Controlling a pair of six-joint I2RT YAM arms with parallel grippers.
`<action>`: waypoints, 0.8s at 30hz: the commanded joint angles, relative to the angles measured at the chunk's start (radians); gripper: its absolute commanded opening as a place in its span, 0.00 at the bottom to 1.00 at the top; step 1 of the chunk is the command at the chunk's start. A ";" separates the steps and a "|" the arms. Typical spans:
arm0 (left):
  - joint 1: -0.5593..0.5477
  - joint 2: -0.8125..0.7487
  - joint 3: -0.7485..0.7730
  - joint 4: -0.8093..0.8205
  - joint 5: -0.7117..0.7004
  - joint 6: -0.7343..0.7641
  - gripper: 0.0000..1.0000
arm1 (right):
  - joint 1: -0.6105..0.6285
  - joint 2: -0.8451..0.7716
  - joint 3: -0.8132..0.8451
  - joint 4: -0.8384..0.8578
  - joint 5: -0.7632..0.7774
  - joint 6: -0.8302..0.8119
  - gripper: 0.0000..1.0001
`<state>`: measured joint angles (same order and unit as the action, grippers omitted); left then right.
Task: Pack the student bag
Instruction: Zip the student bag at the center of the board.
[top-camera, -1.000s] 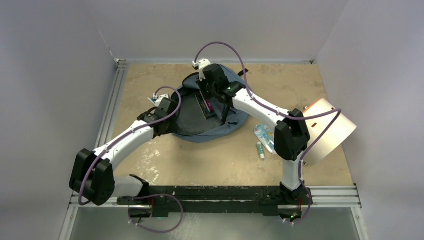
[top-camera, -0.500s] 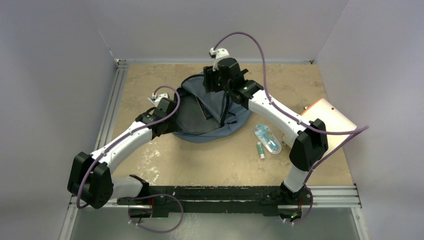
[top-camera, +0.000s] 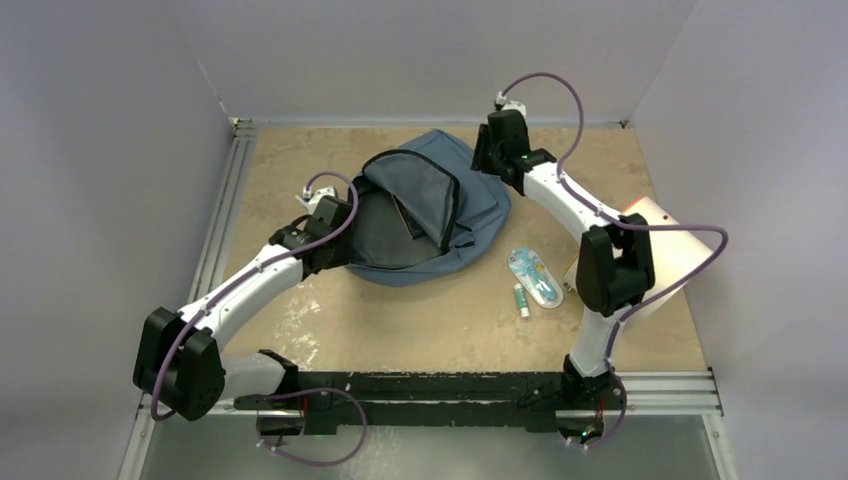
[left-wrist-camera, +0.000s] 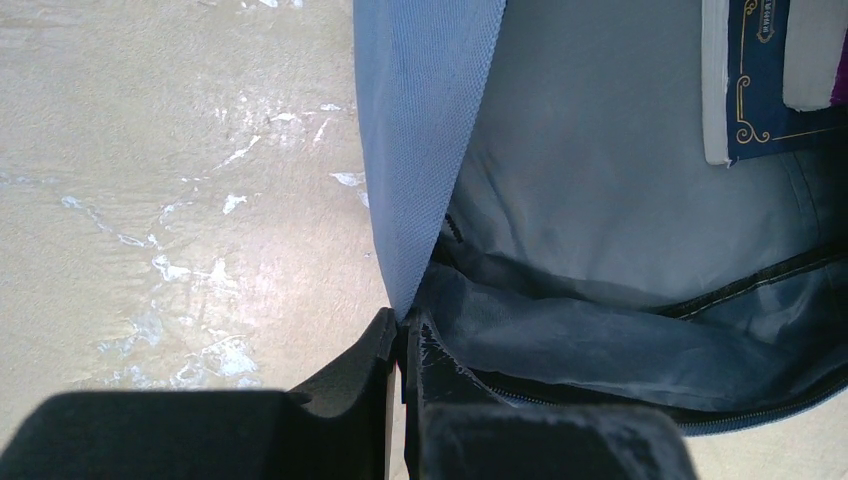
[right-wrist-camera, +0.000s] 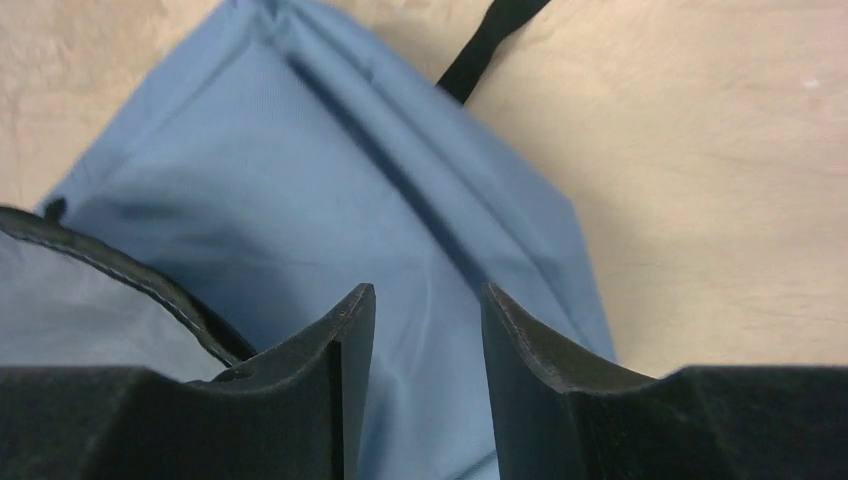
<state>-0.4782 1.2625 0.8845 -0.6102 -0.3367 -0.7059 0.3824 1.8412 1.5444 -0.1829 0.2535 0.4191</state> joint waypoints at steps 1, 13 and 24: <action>-0.001 -0.041 0.010 -0.026 -0.005 -0.006 0.00 | 0.019 0.029 0.015 0.000 -0.177 -0.034 0.44; -0.002 -0.043 0.018 -0.027 0.006 -0.020 0.00 | 0.021 0.035 -0.017 0.062 -0.654 -0.138 0.32; 0.000 -0.034 0.027 -0.032 -0.002 -0.015 0.00 | 0.151 -0.054 -0.117 0.074 -0.816 -0.168 0.27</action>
<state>-0.4782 1.2453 0.8845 -0.6170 -0.3210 -0.7219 0.4526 1.8473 1.4292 -0.1143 -0.4961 0.2974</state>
